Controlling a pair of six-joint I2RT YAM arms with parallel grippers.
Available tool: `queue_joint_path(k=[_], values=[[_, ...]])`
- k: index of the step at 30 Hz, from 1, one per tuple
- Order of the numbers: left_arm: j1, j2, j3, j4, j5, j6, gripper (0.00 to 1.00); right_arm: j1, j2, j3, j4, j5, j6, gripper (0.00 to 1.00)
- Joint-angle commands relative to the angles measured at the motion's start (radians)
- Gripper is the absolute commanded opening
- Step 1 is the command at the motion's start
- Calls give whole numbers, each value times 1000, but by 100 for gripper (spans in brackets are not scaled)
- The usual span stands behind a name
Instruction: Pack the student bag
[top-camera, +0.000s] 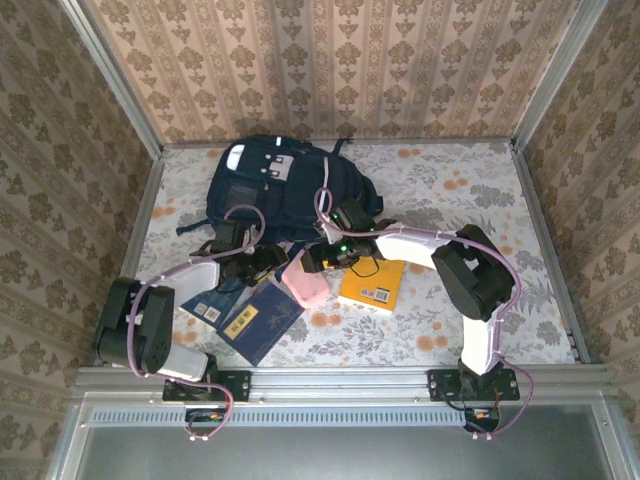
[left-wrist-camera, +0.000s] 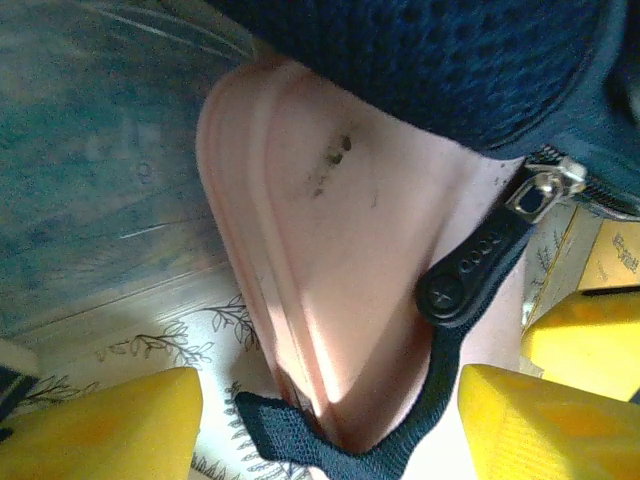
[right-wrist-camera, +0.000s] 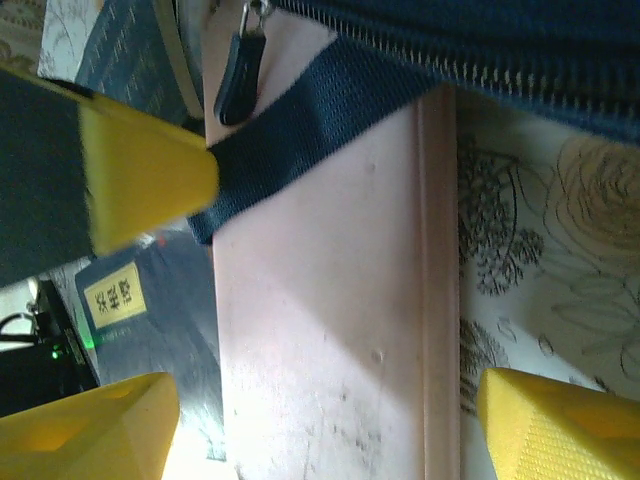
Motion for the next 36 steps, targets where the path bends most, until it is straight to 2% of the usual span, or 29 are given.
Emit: queue_joint_path(k=[1,13,16,25,27,36], values=[[-22,40,22,57,56,-8,69,12,38,37,-10,8,20,79],[-129,129,159,50,86,38,67,12,-37,-97,81,-11,69,79],[-183,150,191,45,108,52,67,11,-61,-136,116,-29,93,79],[-262,211,246,60,183,59,66,-19,-144,-317,318,-122,228,80],[-262,208,235,86,225,48,62,-33,-146,-343,358,-137,254,79],[-262,184,221,82,237,54,36,-75,-179,-392,398,-115,277,76]])
